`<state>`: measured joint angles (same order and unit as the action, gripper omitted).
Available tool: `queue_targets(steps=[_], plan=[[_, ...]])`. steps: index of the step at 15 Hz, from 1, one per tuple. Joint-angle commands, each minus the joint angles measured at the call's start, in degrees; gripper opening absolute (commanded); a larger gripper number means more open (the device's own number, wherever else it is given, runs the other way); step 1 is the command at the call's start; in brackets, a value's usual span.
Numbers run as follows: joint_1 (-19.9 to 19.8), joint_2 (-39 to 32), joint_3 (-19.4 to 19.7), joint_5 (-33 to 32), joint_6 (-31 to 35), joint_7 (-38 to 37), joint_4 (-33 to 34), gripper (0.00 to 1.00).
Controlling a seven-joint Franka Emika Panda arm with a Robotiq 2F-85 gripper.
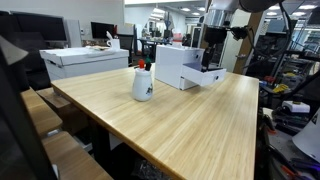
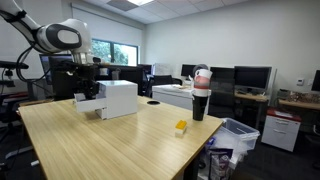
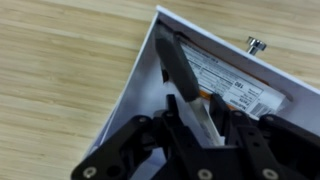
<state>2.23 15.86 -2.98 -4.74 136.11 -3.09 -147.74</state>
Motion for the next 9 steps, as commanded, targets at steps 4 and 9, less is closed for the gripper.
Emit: queue_targets(steps=[4, 9], plan=[[0.3, -1.1, 0.2, 2.4, -4.2, 0.5, 3.0, 0.05], [0.3, -1.1, -0.1, 3.3, -6.2, -0.3, 4.4, 0.07]])
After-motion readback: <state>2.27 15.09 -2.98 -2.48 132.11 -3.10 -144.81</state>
